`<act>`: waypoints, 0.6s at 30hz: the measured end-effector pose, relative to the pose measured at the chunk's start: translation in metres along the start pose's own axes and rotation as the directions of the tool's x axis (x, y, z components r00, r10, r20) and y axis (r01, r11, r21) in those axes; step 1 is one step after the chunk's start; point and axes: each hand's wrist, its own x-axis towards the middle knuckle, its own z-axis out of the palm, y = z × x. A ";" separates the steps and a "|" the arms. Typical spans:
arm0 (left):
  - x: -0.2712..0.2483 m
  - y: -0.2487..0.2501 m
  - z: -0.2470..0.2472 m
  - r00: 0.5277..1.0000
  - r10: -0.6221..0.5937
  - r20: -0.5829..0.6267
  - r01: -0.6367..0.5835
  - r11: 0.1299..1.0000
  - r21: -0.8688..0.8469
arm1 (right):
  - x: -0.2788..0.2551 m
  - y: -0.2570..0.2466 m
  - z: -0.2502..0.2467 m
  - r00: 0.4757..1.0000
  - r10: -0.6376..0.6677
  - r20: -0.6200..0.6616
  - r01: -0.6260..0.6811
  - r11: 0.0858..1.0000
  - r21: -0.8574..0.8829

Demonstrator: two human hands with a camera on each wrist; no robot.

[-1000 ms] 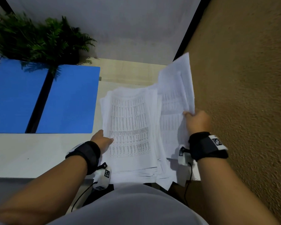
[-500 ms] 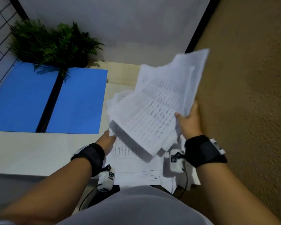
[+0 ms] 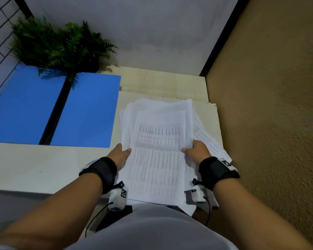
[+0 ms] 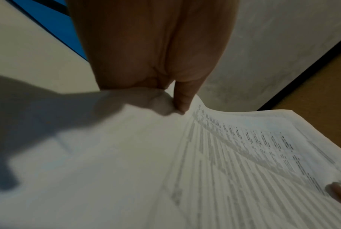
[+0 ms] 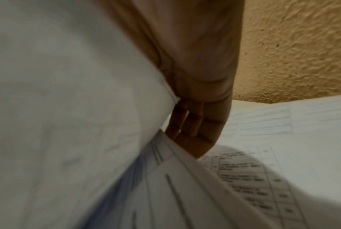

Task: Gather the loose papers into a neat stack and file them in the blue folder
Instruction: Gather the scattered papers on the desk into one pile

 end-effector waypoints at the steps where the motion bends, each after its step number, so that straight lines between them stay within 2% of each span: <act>1: 0.001 0.001 0.001 1.000 -0.006 -0.010 0.005 1.000 -0.027 | -0.003 -0.004 0.000 1.000 0.006 0.025 -0.005 1.000 -0.029; 4: 0.003 0.004 0.005 0.999 -0.019 -0.047 0.018 0.999 -0.031 | 0.000 -0.005 -0.007 0.999 0.012 0.033 -0.008 0.992 -0.126; 7: 0.001 0.005 0.006 0.999 -0.024 -0.025 0.024 1.000 0.017 | 0.003 -0.016 -0.021 1.000 -0.023 -0.013 0.021 0.991 -0.131; 9: -0.001 0.003 0.008 1.000 -0.009 -0.012 0.009 0.999 0.045 | 0.012 -0.019 -0.022 0.996 -0.023 0.083 0.048 0.947 -0.318; 11: -0.004 0.003 0.011 0.998 0.045 -0.044 -0.037 0.987 0.157 | 0.013 -0.019 -0.017 0.965 0.039 0.261 0.093 0.875 -0.476; 13: -0.006 0.004 0.014 0.992 0.088 -0.092 -0.070 0.980 0.189 | 0.014 -0.017 -0.009 0.923 0.093 0.375 0.111 0.866 -0.488; 14: -0.007 0.006 0.015 0.991 0.083 -0.103 -0.065 0.982 0.175 | 0.012 -0.018 -0.006 0.921 0.065 0.383 0.125 0.884 -0.451; 15: -0.009 0.007 0.017 0.991 0.076 -0.112 -0.058 0.985 0.164 | 0.013 -0.017 -0.005 0.938 0.002 0.348 0.148 0.903 -0.403; 18: -0.007 0.006 0.021 0.988 0.070 -0.139 -0.052 0.990 0.128 | 0.009 -0.012 0.001 0.990 -0.094 0.105 0.113 0.974 -0.195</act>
